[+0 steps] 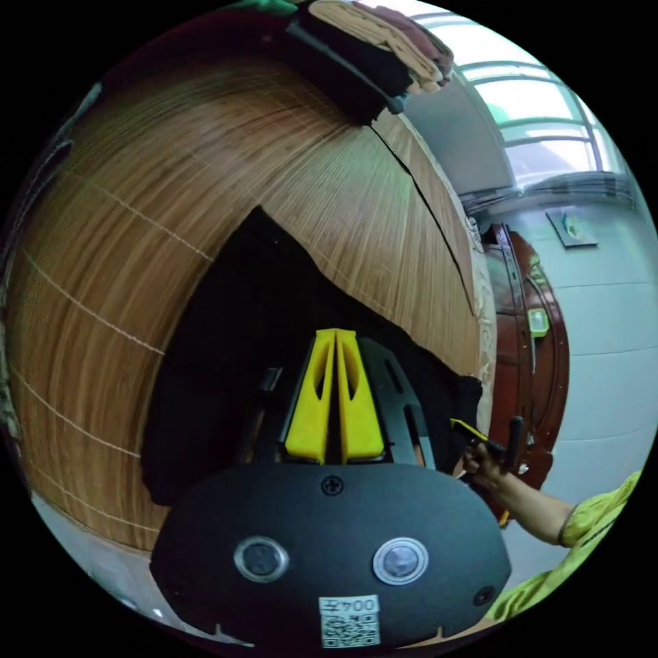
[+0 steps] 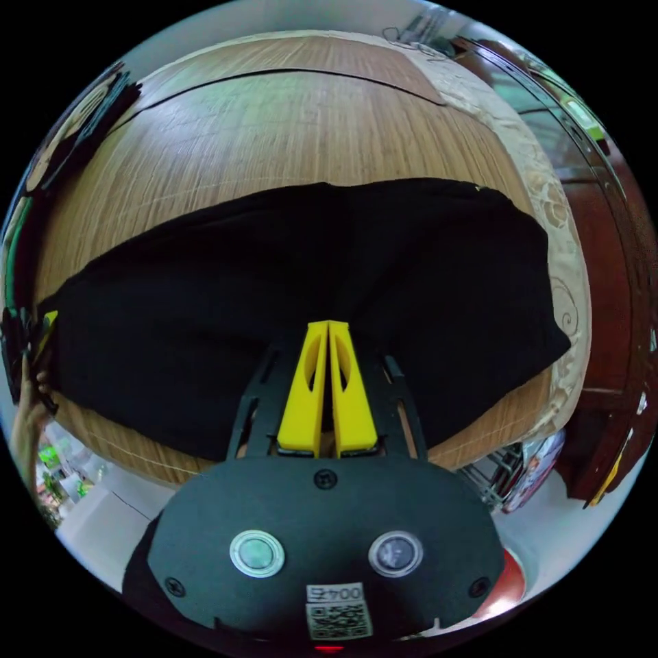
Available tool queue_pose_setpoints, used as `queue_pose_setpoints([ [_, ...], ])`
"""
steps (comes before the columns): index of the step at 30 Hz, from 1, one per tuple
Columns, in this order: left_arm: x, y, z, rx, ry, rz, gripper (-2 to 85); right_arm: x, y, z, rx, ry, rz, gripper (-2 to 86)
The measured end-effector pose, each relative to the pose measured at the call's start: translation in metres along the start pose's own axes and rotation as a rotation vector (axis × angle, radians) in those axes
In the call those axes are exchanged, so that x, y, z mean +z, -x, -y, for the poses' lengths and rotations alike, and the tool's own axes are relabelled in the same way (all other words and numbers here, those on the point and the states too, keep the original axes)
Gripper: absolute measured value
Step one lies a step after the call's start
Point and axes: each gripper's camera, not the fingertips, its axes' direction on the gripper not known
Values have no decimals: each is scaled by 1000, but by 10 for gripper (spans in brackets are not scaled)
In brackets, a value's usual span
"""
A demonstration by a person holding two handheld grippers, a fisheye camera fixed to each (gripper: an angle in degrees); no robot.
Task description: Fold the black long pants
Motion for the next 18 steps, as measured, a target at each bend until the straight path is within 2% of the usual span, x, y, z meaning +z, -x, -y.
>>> queue_pose_setpoints([
  [4, 20, 25, 24, 123, 52, 88, 5, -20, -43, -9, 69, 19, 37, -1],
  [6, 26, 37, 35, 127, 62, 135, 4, -34, -62, -16, 43, -6, 103, 7],
  [9, 29, 34, 43, 172, 43, 255, 3, -70, -134, -47, 145, -107, 242, 24],
  [11, 37, 20, 37, 240, 41, 209, 3, -90, -220, -95, 277, -184, 330, 45],
  [12, 47, 6, 27, 282, 37, 169, 3, -91, -244, -108, 312, -188, 352, 52],
  [14, 78, -18, 2, 339, 63, 119, 3, -83, -350, -163, 476, -174, 438, 83],
  [18, 199, -84, -83, 497, 178, 51, 3, -58, -508, -242, 768, -193, 662, 121],
])
